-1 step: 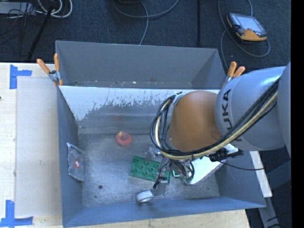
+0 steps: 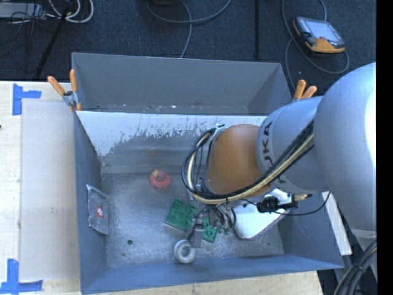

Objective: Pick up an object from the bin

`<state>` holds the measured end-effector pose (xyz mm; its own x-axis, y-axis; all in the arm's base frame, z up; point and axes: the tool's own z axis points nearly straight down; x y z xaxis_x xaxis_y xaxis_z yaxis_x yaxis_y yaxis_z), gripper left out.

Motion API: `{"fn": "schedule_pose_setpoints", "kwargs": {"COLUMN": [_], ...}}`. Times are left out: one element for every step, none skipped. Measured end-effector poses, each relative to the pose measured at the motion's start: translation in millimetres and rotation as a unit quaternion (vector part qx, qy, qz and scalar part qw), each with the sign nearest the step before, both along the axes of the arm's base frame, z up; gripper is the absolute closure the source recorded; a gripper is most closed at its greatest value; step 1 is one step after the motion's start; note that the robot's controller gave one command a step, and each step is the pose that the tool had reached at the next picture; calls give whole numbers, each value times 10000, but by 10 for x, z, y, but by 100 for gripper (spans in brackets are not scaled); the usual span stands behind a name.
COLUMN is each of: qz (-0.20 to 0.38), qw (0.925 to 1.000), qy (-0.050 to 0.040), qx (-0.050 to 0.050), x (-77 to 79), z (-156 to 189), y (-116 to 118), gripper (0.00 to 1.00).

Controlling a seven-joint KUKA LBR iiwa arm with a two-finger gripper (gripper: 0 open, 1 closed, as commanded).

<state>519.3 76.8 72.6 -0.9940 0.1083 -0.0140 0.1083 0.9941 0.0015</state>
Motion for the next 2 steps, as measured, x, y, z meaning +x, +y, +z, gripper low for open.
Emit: {"fn": "schedule_pose_setpoints", "kwargs": {"qz": [-5,-156], "qw": [10000,9999], "qy": [9,33], "qx": [1,7], "x": [-1,64], "z": [35,1593], "y": [-2,-94], "gripper": [100,100]}}
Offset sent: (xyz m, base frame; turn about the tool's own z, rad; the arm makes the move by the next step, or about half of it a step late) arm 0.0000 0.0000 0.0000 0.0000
